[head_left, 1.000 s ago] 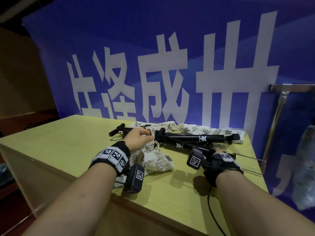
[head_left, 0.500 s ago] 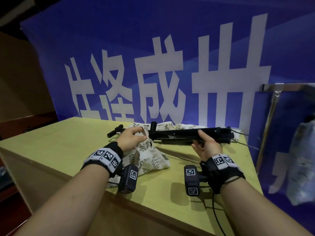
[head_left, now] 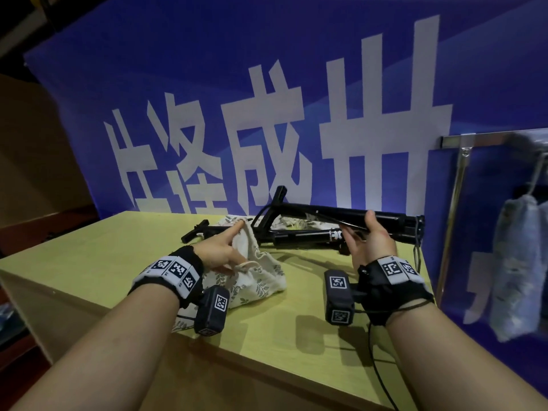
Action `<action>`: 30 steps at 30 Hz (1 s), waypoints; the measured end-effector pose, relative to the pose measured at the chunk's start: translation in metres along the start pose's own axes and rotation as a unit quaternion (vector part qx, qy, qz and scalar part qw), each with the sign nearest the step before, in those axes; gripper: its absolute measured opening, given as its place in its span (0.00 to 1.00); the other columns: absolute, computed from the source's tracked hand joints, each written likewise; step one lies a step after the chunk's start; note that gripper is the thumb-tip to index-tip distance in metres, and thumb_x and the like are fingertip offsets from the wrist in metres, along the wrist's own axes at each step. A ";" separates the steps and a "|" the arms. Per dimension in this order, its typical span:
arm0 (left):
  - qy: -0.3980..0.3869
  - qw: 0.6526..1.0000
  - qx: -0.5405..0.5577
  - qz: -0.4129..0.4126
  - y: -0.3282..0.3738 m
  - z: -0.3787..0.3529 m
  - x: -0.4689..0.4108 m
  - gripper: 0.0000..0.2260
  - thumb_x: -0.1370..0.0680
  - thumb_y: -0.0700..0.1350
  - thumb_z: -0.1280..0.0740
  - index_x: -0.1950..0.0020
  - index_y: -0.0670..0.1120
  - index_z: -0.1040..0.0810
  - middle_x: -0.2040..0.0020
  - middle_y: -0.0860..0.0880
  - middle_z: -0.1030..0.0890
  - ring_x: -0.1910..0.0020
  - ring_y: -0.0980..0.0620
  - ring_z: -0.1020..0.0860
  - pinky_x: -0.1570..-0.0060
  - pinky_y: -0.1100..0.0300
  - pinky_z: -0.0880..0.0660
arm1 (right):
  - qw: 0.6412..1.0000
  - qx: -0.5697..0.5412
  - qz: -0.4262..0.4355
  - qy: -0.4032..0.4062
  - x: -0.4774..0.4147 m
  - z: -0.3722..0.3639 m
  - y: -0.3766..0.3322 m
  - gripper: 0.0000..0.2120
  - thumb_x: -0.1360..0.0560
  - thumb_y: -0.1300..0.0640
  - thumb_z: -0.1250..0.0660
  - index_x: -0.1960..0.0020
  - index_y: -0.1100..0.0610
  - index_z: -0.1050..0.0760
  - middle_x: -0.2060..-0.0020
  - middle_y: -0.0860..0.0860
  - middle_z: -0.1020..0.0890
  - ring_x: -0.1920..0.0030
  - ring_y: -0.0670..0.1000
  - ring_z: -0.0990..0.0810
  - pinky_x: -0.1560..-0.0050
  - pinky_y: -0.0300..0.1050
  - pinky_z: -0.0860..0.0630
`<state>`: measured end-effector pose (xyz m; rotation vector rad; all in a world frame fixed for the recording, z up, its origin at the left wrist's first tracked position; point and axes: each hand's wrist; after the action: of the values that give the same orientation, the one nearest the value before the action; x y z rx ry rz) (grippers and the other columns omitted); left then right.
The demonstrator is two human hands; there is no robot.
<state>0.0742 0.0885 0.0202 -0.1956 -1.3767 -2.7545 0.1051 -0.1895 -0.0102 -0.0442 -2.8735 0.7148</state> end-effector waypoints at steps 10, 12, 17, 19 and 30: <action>0.014 0.998 0.013 0.065 0.012 0.010 -0.009 0.45 0.26 0.33 0.29 0.20 0.58 0.53 0.50 0.36 0.17 0.62 0.48 0.20 0.58 0.51 0.21 | 0.988 -0.151 0.003 -0.005 0.002 0.002 -0.027 0.13 0.22 0.54 0.35 0.46 0.64 0.29 0.42 0.60 0.22 0.39 0.58 0.23 0.38 0.50 0.25; 0.012 0.997 0.022 0.074 0.010 0.008 -0.014 0.45 0.26 0.33 0.29 0.20 0.57 0.53 0.57 0.38 0.16 0.67 0.49 0.21 0.63 0.53 0.22 | 0.986 -0.169 0.004 0.000 0.002 0.004 -0.032 0.13 0.22 0.55 0.35 0.46 0.64 0.29 0.47 0.59 0.21 0.40 0.59 0.22 0.38 0.52 0.25; 0.017 0.995 0.040 0.087 0.011 0.006 -0.017 0.30 0.25 0.32 0.33 0.34 0.59 0.41 0.57 0.38 0.21 0.73 0.49 0.25 0.74 0.58 0.25 | 0.987 -0.160 0.006 0.000 0.004 0.009 -0.037 0.16 0.23 0.54 0.34 0.41 0.63 0.30 0.45 0.60 0.22 0.46 0.59 0.20 0.41 0.52 0.23; 0.022 0.995 0.050 0.084 0.011 0.006 -0.018 0.28 0.25 0.32 0.33 0.36 0.57 0.40 0.58 0.39 0.22 0.74 0.49 0.25 0.74 0.58 0.25 | 0.988 -0.154 0.012 0.001 0.005 0.010 -0.039 0.16 0.23 0.55 0.34 0.40 0.63 0.30 0.44 0.61 0.22 0.47 0.59 0.20 0.41 0.53 0.23; 0.019 0.987 0.150 0.053 -0.004 0.010 -0.029 0.50 0.27 0.32 0.28 0.21 0.61 0.56 0.61 0.40 0.20 0.74 0.52 0.26 0.76 0.59 0.26 | 0.991 -0.133 0.008 0.008 0.017 0.004 -0.039 0.09 0.23 0.56 0.34 0.48 0.61 0.29 0.47 0.60 0.23 0.43 0.60 0.21 0.51 0.51 0.20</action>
<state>0.1038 0.0991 0.0186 -0.1942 -1.6915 -2.4158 0.0884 -0.2243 0.0069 -0.1069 -2.9346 0.3268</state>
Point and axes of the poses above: each hand's wrist, its own x-axis away from the middle knuckle, its own z-axis out of the back of the hand, y = z × x
